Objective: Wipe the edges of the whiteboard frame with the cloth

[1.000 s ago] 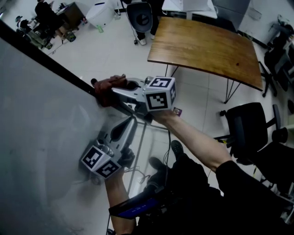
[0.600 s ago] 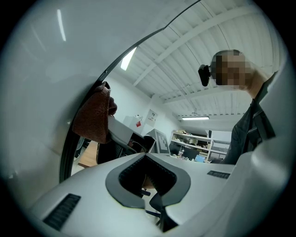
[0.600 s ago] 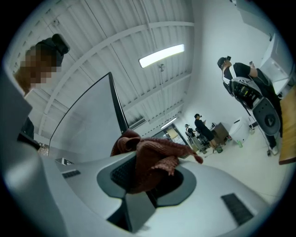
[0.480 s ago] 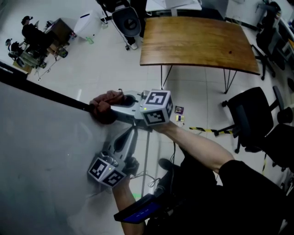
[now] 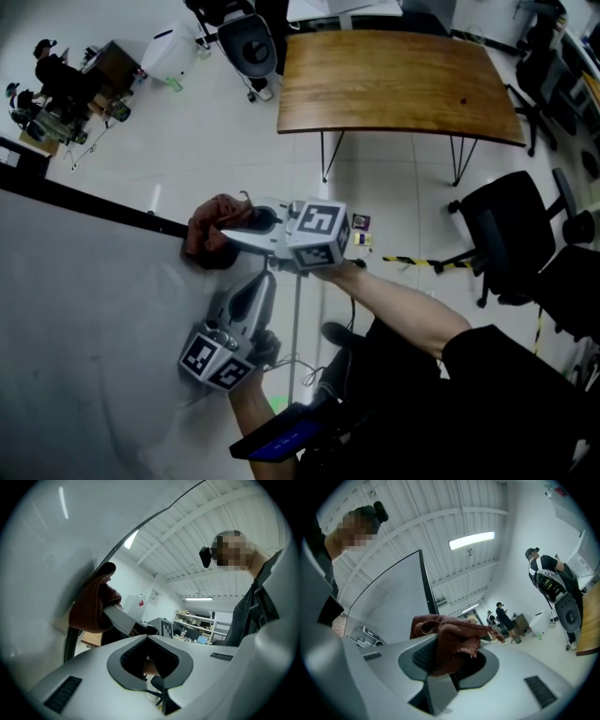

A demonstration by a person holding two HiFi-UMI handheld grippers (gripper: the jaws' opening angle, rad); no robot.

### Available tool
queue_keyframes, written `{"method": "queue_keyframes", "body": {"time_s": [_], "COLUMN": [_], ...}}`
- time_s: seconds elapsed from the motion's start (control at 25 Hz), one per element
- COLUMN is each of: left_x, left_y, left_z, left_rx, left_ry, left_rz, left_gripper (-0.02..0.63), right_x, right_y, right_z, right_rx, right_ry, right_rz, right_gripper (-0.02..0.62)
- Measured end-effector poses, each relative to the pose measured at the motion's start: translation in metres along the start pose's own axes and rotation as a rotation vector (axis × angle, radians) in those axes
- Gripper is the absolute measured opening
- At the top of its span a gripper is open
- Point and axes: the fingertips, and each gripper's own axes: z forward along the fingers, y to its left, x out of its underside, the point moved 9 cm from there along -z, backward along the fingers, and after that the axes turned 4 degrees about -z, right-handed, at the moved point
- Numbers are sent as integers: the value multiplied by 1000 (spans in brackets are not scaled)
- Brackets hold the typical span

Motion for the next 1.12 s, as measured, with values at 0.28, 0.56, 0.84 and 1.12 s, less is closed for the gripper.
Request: {"method": "queue_keyframes", "body": {"time_s": [0.28, 0.56, 0.84, 1.12], "left_x": [8, 16, 25, 36], "left_y": [4, 5, 10, 18], "left_z": [-1, 0, 5, 6], "left_rx": [-9, -18, -24, -45], "left_ry": [11, 27, 54, 75], "left_rz": [-12, -23, -29, -51], "left_gripper": [-9, -9, -9, -9], "right_x": [28, 50, 60, 82], "right_y": [-8, -16, -21, -32], "right_z": [-8, -15, -17, -23], "right_rx": [29, 52, 54, 69], "right_ry": [77, 130, 183, 230], "right_rz": [41, 60, 68, 84], "right_gripper": [124, 126, 126, 126]}}
